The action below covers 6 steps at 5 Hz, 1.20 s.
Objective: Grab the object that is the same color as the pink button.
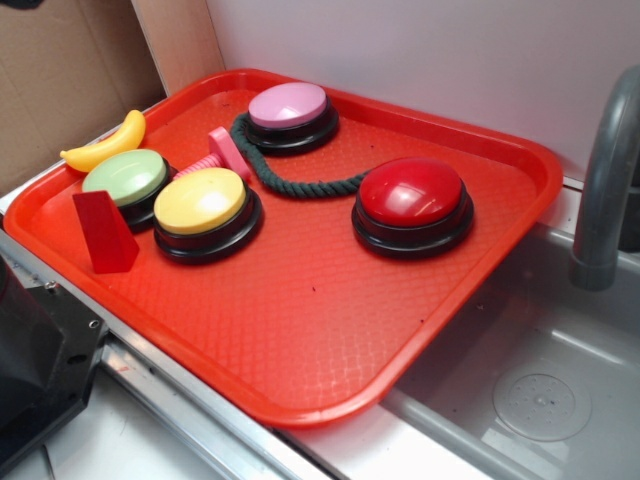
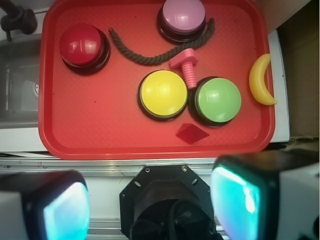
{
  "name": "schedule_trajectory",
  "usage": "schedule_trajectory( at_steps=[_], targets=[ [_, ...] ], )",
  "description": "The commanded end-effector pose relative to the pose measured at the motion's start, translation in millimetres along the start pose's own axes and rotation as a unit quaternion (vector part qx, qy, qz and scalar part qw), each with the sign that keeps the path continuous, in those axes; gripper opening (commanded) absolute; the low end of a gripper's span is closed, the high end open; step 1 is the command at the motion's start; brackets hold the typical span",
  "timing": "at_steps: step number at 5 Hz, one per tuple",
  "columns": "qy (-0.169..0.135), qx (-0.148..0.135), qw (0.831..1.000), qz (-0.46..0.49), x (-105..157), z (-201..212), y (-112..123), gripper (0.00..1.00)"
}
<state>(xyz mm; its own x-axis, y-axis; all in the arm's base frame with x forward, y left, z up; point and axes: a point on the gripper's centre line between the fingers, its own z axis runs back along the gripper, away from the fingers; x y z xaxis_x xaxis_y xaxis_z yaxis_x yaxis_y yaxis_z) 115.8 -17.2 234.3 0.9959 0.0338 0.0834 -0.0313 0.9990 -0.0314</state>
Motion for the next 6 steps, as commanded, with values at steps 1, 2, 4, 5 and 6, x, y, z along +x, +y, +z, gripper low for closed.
schedule_trajectory(
  at_steps=[1, 2, 4, 5, 6],
  targets=[
    [0.000, 0.000, 1.000, 0.000, 0.0, 0.0, 0.0, 1.00],
    [0.009, -0.005, 0.999, 0.041, 10.1, -9.2, 10.8, 1.00],
    [-0.003, 0.009, 0.975, 0.220, 48.5, -46.4, 45.6, 1.00],
    [-0.015, 0.006, 0.951, 0.308, 69.9, -70.5, 58.5, 1.00],
    [-0.014, 0.024, 0.937, 0.349, 85.2, -93.9, 65.4, 1.00]
  ],
)
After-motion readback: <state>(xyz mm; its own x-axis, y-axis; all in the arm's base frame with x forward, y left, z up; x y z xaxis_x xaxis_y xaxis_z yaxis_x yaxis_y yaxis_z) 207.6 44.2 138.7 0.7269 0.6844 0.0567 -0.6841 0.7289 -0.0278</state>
